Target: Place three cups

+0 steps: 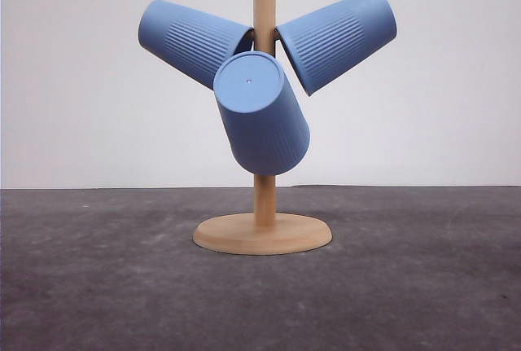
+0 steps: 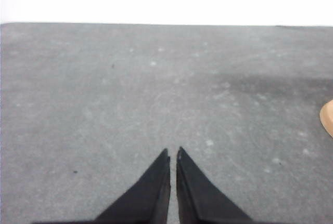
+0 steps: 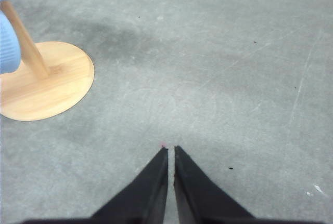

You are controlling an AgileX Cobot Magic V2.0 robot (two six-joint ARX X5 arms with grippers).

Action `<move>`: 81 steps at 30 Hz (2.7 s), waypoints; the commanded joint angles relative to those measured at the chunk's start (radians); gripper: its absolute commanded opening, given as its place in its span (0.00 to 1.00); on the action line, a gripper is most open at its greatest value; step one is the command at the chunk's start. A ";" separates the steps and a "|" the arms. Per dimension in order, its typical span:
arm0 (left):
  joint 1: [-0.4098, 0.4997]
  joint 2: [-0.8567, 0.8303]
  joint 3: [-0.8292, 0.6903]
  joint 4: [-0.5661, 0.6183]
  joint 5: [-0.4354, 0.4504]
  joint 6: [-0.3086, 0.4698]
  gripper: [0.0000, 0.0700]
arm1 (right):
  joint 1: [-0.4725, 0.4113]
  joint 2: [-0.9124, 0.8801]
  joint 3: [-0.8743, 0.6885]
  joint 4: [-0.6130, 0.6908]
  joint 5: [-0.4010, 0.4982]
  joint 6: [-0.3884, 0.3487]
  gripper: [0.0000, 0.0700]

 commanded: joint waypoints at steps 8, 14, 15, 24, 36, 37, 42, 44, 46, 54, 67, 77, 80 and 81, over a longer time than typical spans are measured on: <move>-0.001 0.000 -0.014 -0.006 -0.005 0.000 0.00 | 0.003 0.002 0.016 0.010 0.000 -0.005 0.03; -0.001 0.000 -0.014 -0.006 -0.005 0.000 0.00 | 0.003 0.002 0.016 0.010 -0.001 -0.005 0.03; -0.001 0.000 -0.014 -0.006 -0.005 0.000 0.00 | 0.003 0.002 0.016 0.010 0.000 -0.005 0.03; -0.001 0.000 -0.014 -0.006 -0.005 0.000 0.00 | 0.003 -0.004 0.013 0.027 0.002 -0.050 0.03; -0.001 0.000 -0.014 -0.006 -0.005 0.000 0.00 | -0.012 -0.333 -0.491 0.440 0.170 0.129 0.03; -0.001 0.000 -0.014 -0.006 -0.005 0.000 0.00 | -0.019 -0.365 -0.515 0.449 0.178 0.129 0.03; -0.001 0.000 -0.014 -0.006 -0.005 0.000 0.00 | -0.057 -0.510 -0.590 0.439 0.184 0.129 0.03; -0.001 0.001 -0.014 -0.006 -0.005 0.000 0.00 | -0.069 -0.559 -0.590 0.401 0.188 0.127 0.03; -0.001 0.001 -0.014 -0.006 -0.005 0.000 0.00 | -0.078 -0.567 -0.590 0.401 0.204 0.126 0.03; -0.001 0.001 -0.014 -0.006 -0.005 0.000 0.00 | -0.082 -0.566 -0.590 0.400 0.209 0.129 0.03; -0.001 0.000 -0.014 -0.006 -0.005 0.000 0.00 | -0.082 -0.566 -0.590 0.399 0.209 0.129 0.03; -0.001 0.001 -0.014 -0.006 -0.005 0.000 0.00 | -0.082 -0.566 -0.590 0.399 0.209 0.129 0.03; -0.001 0.001 -0.014 -0.006 -0.005 0.000 0.00 | -0.082 -0.566 -0.590 0.399 0.209 0.129 0.03; -0.001 0.000 -0.014 -0.006 -0.005 0.000 0.00 | -0.082 -0.566 -0.590 0.400 0.209 0.129 0.03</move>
